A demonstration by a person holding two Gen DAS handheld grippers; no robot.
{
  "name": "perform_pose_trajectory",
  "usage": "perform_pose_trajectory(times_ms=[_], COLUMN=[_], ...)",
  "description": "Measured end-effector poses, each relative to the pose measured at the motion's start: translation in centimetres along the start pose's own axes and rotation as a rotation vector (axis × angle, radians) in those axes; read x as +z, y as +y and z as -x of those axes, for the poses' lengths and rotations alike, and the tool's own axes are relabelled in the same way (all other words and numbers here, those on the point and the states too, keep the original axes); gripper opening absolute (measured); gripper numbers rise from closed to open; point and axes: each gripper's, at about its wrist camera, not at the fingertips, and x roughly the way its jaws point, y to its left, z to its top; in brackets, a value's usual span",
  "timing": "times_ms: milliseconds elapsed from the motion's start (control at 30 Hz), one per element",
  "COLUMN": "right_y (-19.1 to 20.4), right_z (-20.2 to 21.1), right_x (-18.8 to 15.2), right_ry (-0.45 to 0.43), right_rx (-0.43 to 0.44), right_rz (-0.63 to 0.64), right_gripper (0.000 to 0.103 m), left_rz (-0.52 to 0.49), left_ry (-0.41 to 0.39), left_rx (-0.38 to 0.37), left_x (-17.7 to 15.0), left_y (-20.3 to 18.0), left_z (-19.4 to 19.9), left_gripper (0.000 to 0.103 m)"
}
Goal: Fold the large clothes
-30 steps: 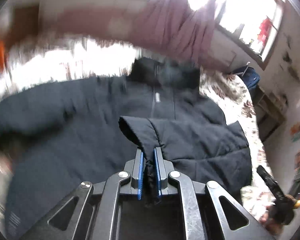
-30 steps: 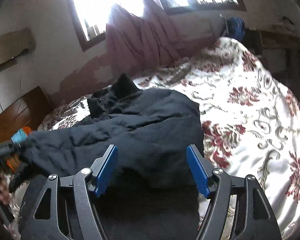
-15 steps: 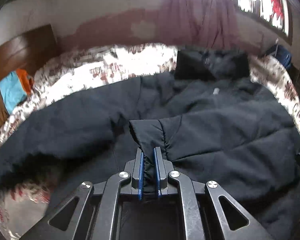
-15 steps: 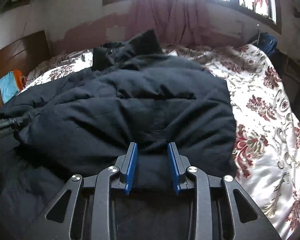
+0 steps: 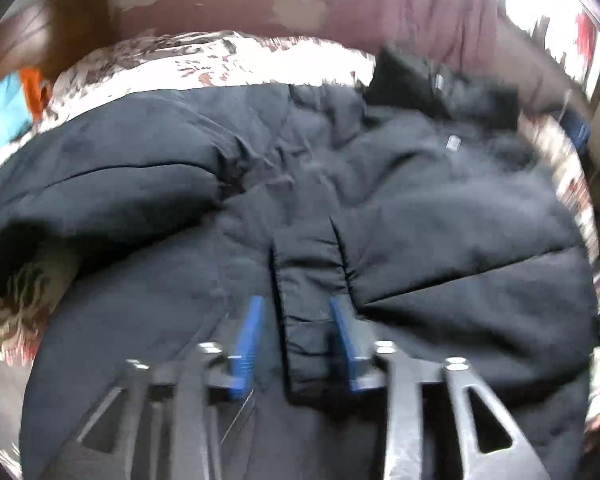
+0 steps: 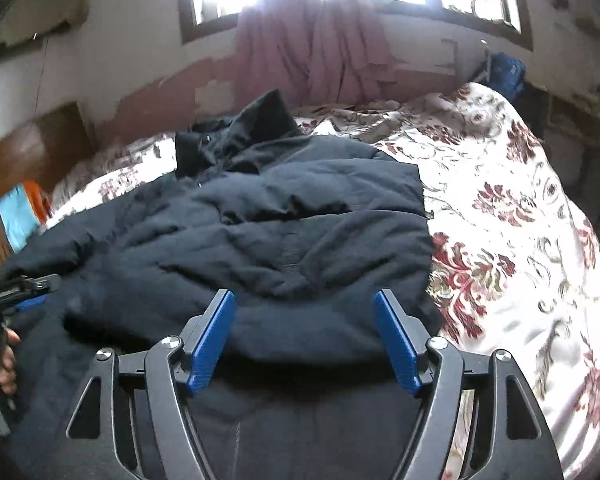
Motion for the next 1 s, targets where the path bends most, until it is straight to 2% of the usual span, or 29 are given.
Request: perform_pose_trajectory(times_ms=[33,67,133,200,367,567,767,900,1000], right_y=[-0.1,0.1,0.5,1.2,2.6,3.7,4.0,4.2,4.4], right_z=[0.8,1.8,3.6,6.1,11.1,15.5,15.5,14.3,13.2], right_x=[0.1,0.1,0.1,-0.2,-1.4,-3.4,-4.3,-3.3,-2.5], right_ry=[-0.006,-0.018,-0.048,-0.09,-0.166,-0.228,-0.207,-0.182,-0.184], right_rx=[0.0,-0.002,-0.005,0.001,0.031,0.02,0.024,0.013,0.024], right_rz=[-0.008,-0.009,-0.009,-0.017,-0.045,-0.044,-0.006,-0.025,-0.092], right_gripper=[0.074,0.079,0.084,0.091,0.093,0.094,0.094,0.094,0.094], left_rz=[0.031,0.068,0.134,0.153,0.093,0.04,0.025,0.004,0.044], left_ry=[-0.023,-0.054,-0.106,-0.096,-0.097,-0.088,-0.097,-0.098,-0.065], left_rx=[-0.026,-0.054,-0.106,-0.122,-0.136,-0.137,-0.102,-0.063,-0.052], left_x=[-0.1,-0.3,-0.8,-1.2,-2.6,-5.7,-9.3,-10.1,-9.8], left_y=[0.6,1.3,2.8,3.4,3.8,4.7,6.2,6.4,6.9], left_z=[0.7,1.8,4.1,5.9,11.0,16.9,22.9,24.3,23.9], left_gripper=[0.08,0.086,0.09,0.091,0.093,0.095,0.095,0.096,0.096])
